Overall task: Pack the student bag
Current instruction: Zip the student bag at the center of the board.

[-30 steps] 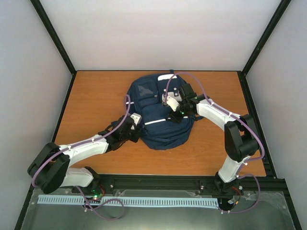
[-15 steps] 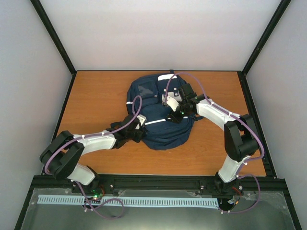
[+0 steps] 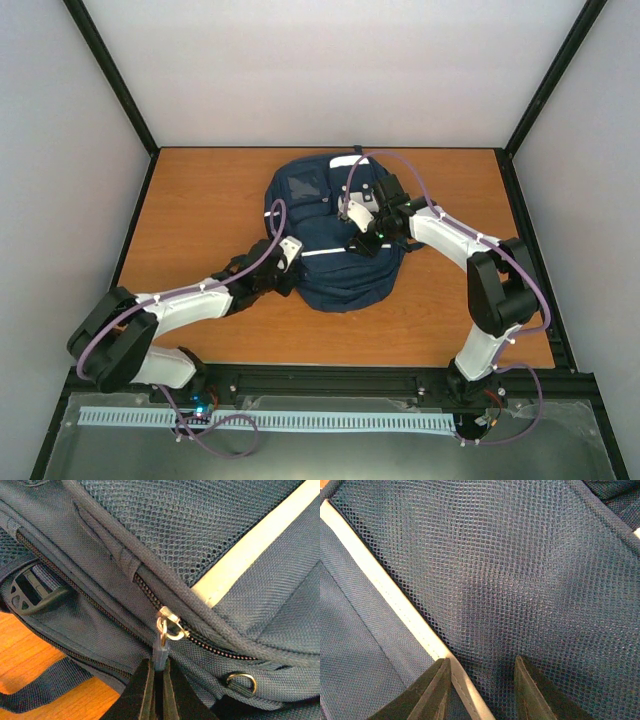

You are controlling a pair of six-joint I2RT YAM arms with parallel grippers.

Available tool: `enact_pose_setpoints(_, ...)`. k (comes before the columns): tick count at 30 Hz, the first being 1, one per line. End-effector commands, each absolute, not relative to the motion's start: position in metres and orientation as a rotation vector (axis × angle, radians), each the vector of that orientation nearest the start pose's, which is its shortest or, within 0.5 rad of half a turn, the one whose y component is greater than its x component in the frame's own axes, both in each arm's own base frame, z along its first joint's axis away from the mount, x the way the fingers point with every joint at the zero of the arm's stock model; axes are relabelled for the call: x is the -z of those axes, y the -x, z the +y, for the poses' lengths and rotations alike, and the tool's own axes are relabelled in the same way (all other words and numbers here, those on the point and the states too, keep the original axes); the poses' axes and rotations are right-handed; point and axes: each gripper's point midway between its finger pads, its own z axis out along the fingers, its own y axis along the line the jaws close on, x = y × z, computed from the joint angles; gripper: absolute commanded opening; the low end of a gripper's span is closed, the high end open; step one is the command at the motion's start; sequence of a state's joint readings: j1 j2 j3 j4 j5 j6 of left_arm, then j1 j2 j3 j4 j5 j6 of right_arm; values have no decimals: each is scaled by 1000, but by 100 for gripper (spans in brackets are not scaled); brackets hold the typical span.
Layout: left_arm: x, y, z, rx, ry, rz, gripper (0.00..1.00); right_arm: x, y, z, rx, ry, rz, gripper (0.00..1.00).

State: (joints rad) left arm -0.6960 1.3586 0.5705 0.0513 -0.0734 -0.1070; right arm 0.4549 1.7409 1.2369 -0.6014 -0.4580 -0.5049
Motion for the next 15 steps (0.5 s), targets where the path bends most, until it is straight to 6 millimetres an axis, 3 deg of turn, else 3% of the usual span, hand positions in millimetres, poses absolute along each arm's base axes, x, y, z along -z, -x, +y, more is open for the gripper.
enact_pose_setpoints(1, -101, -280, -239, 453, -607, 2178, 1, -84, -328, 246, -609, 1355, 2308, 35)
enact_pose_setpoints(15, -76, -221, -259, 580, -684, 2359, 1, -81, -327, 245, -606, 1354, 2327, 35)
